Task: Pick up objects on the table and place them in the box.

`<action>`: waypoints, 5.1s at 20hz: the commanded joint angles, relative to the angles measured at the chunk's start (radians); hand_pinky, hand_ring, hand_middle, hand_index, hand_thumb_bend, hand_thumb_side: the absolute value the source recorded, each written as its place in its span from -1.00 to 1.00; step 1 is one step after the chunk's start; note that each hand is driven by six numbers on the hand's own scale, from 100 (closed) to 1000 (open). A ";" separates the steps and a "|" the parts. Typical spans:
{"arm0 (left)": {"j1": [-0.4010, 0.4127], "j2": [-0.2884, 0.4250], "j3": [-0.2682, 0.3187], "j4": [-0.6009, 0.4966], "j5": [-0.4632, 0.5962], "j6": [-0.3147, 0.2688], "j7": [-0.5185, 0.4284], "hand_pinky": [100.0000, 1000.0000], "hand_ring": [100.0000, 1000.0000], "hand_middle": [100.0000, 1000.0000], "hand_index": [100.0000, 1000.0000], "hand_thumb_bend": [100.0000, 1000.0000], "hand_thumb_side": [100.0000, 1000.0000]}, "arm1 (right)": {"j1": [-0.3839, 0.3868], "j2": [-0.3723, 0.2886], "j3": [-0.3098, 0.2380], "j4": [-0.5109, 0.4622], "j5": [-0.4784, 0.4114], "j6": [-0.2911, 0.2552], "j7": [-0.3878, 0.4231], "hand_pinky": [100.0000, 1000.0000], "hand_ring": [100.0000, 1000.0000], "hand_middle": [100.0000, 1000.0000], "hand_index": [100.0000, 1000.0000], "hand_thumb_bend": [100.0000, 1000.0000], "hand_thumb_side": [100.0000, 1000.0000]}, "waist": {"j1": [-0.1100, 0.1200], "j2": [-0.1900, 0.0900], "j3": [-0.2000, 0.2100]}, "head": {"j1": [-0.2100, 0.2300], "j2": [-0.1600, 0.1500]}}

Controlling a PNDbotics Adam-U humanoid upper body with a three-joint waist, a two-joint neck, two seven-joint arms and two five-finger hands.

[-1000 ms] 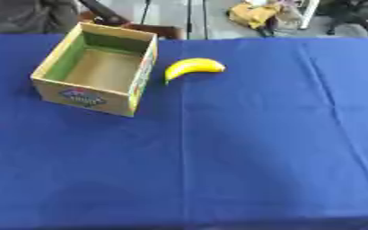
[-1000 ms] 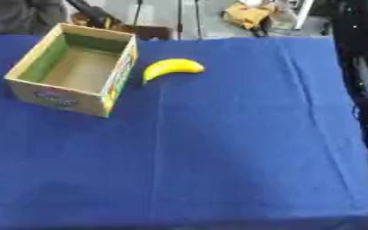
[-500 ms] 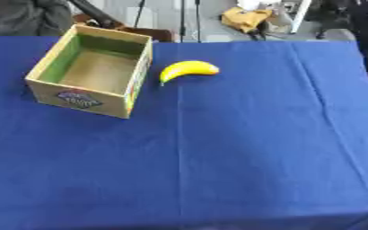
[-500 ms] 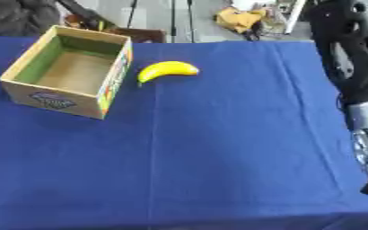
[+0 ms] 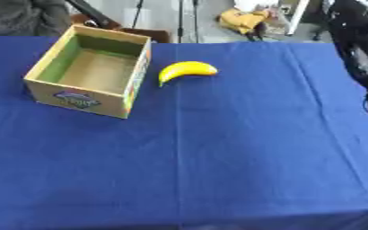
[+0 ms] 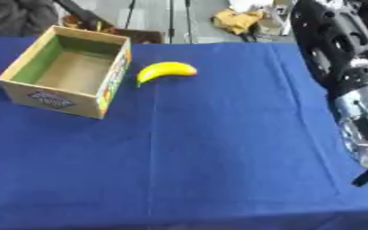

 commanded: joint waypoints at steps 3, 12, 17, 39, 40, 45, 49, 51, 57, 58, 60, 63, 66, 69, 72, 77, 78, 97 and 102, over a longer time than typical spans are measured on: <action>-0.015 0.017 -0.007 -0.011 0.000 0.000 -0.007 0.08 0.03 -0.08 0.10 -0.39 0.75 | -0.026 -0.024 0.019 0.114 0.117 -0.008 0.038 0.42 0.66 0.49 0.08 -1.00 0.57 | 0.001 -0.015 0.010 | -0.017 0.005; -0.035 0.006 -0.023 -0.015 0.007 0.000 -0.022 0.08 0.03 -0.09 0.09 -0.39 0.75 | -0.017 -0.005 0.043 0.221 0.438 -0.095 0.104 0.48 0.81 0.65 0.22 -1.00 0.47 | -0.001 0.003 0.043 | -0.065 -0.002; -0.047 0.000 -0.032 -0.018 0.010 0.000 -0.032 0.08 0.01 -0.09 0.09 -0.38 0.75 | -0.023 0.012 0.054 0.215 0.639 -0.178 0.103 0.51 0.87 0.70 0.30 -1.00 0.37 | -0.001 0.015 0.065 | -0.095 -0.010; -0.071 -0.019 -0.049 -0.027 0.011 0.000 -0.048 0.08 0.01 -0.09 0.09 -0.36 0.74 | -0.050 0.129 0.094 0.253 1.194 -0.435 0.026 0.64 0.98 0.78 0.54 -0.87 -0.06 | -0.006 0.045 0.141 | -0.162 -0.052; -0.072 -0.019 -0.049 -0.028 0.011 -0.001 -0.048 0.08 0.01 -0.09 0.09 -0.36 0.74 | -0.052 0.132 0.095 0.257 1.207 -0.441 0.026 0.64 0.98 0.77 0.53 -0.85 -0.08 | -0.006 0.046 0.143 | -0.163 -0.053; -0.074 -0.021 -0.050 -0.031 0.013 0.000 -0.049 0.08 0.01 -0.09 0.09 -0.35 0.74 | -0.054 0.151 0.097 0.270 1.272 -0.460 0.014 0.60 0.90 0.75 0.54 -0.80 -0.10 | -0.005 0.052 0.150 | -0.174 -0.054; -0.074 -0.022 -0.050 -0.032 0.013 0.000 -0.049 0.08 0.01 -0.09 0.09 -0.34 0.73 | -0.051 0.158 0.098 0.282 1.302 -0.467 0.011 0.58 0.88 0.72 0.53 -0.66 -0.20 | -0.005 0.055 0.150 | -0.177 -0.054; -0.074 -0.022 -0.050 -0.031 0.012 0.000 -0.049 0.08 0.01 -0.09 0.09 -0.34 0.74 | -0.046 0.161 0.100 0.290 1.316 -0.472 0.020 0.58 0.88 0.72 0.53 -0.64 -0.14 | -0.005 0.056 0.147 | -0.178 -0.053; -0.073 -0.022 -0.050 -0.032 0.011 -0.001 -0.048 0.08 0.00 -0.10 0.09 -0.34 0.74 | -0.034 0.160 0.098 0.302 1.358 -0.473 0.013 0.59 0.89 0.72 0.58 -0.47 -0.26 | -0.003 0.058 0.141 | -0.177 -0.058; -0.073 -0.022 -0.049 -0.032 0.011 -0.001 -0.048 0.08 0.00 -0.10 0.09 -0.34 0.74 | -0.032 0.160 0.099 0.304 1.367 -0.473 0.011 0.59 0.89 0.72 0.58 -0.45 -0.27 | -0.003 0.059 0.141 | -0.177 -0.060; -0.073 -0.022 -0.049 -0.032 0.011 -0.001 -0.047 0.08 0.00 -0.10 0.09 -0.34 0.74 | -0.030 0.160 0.100 0.308 1.383 -0.474 0.008 0.58 0.88 0.71 0.58 -0.43 -0.29 | -0.001 0.061 0.140 | -0.177 -0.063; -0.073 -0.021 -0.049 -0.031 0.010 0.000 -0.047 0.08 0.00 -0.10 0.08 -0.34 0.74 | -0.027 0.163 0.100 0.314 1.402 -0.476 0.005 0.56 0.86 0.70 0.57 -0.42 -0.31 | 0.001 0.064 0.141 | -0.177 -0.065; -0.073 -0.021 -0.049 -0.032 0.010 -0.001 -0.047 0.08 0.00 -0.10 0.08 -0.34 0.74 | -0.025 0.162 0.099 0.317 1.413 -0.477 -0.001 0.49 0.82 0.67 0.56 -0.43 -0.34 | 0.003 0.068 0.142 | -0.178 -0.066; -0.073 -0.021 -0.048 -0.032 0.010 0.000 -0.046 0.08 0.00 -0.10 0.08 -0.34 0.74 | -0.015 0.152 0.099 0.308 1.408 -0.482 -0.012 0.39 0.72 0.62 0.52 -0.49 -0.37 | 0.004 0.071 0.142 | -0.177 -0.067; -0.072 -0.020 -0.048 -0.032 0.010 0.000 -0.047 0.08 0.00 -0.10 0.08 -0.34 0.74 | -0.005 0.143 0.102 0.302 1.398 -0.484 -0.016 0.25 0.62 0.57 0.48 -0.58 -0.40 | 0.005 0.073 0.143 | -0.177 -0.067; -0.072 -0.020 -0.048 -0.033 0.010 -0.001 -0.047 0.08 0.00 -0.10 0.08 -0.34 0.74 | 0.001 0.136 0.105 0.296 1.383 -0.486 -0.019 0.01 0.48 0.50 0.44 -0.62 -0.43 | 0.006 0.073 0.141 | -0.177 -0.067; -0.072 -0.020 -0.048 -0.033 0.010 -0.001 -0.047 0.08 0.00 -0.10 0.08 -0.34 0.74 | 0.001 0.135 0.105 0.295 1.381 -0.487 -0.021 -0.11 0.41 0.46 0.40 -0.63 -0.44 | 0.006 0.073 0.141 | -0.177 -0.068; -0.067 -0.019 -0.049 -0.031 0.010 -0.001 -0.049 0.08 0.00 -0.10 0.09 -0.33 0.74 | -0.013 0.127 0.107 0.280 1.377 -0.509 -0.077 -0.78 -0.10 0.06 0.13 -0.72 -0.58 | 0.008 0.062 0.133 | -0.180 -0.068; -0.065 -0.018 -0.047 -0.031 0.011 -0.001 -0.049 0.09 0.00 -0.10 0.08 -0.33 0.73 | -0.019 0.122 0.110 0.243 1.361 -0.519 -0.076 -0.79 -0.11 0.07 0.15 -0.71 -0.60 | 0.006 0.054 0.128 | -0.176 -0.070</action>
